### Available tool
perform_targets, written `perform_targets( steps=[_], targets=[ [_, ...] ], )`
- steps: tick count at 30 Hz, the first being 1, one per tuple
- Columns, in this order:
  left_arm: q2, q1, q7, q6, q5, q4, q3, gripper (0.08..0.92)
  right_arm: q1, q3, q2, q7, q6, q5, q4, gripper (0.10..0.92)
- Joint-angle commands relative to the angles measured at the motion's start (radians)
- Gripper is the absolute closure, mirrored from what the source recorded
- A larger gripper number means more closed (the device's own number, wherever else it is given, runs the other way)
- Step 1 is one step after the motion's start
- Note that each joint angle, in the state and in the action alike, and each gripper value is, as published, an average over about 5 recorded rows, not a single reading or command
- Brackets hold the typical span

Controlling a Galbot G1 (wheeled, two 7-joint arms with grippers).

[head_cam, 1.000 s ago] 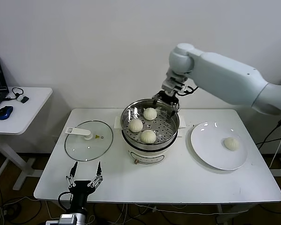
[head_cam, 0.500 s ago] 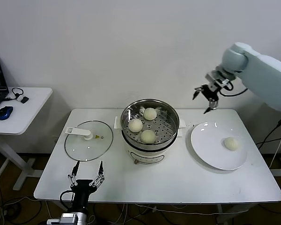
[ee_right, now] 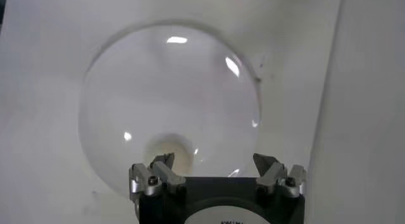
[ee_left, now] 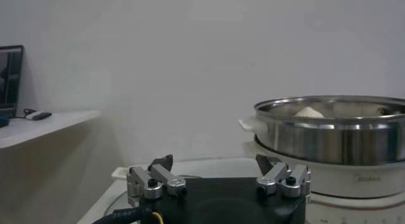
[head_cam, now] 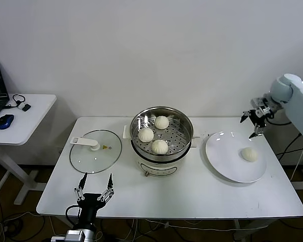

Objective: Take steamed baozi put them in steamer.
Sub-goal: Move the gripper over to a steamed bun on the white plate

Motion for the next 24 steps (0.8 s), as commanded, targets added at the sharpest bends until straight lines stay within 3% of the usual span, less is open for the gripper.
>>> perform_targets(
  steps=[1, 13, 24],
  targets=[
    [0.001, -0.004, 0.001, -0.001, -0.001, 0.003, -0.005, 0.177, -0.212, 0.237, 0.014, 0.008, 0.047, -0.24, -0.111, 0.203],
    [0.003, -0.007, 0.001, 0.002, -0.002, 0.014, -0.01, 0.177, -0.261, 0.42, 0.118, 0.069, 0.141, -0.483, -0.235, 0.203],
    [0.004, -0.009, 0.001, 0.001, -0.003, 0.024, -0.013, 0.177, -0.273, 0.429, 0.152, 0.075, 0.13, -0.482, -0.25, 0.203]
  ],
)
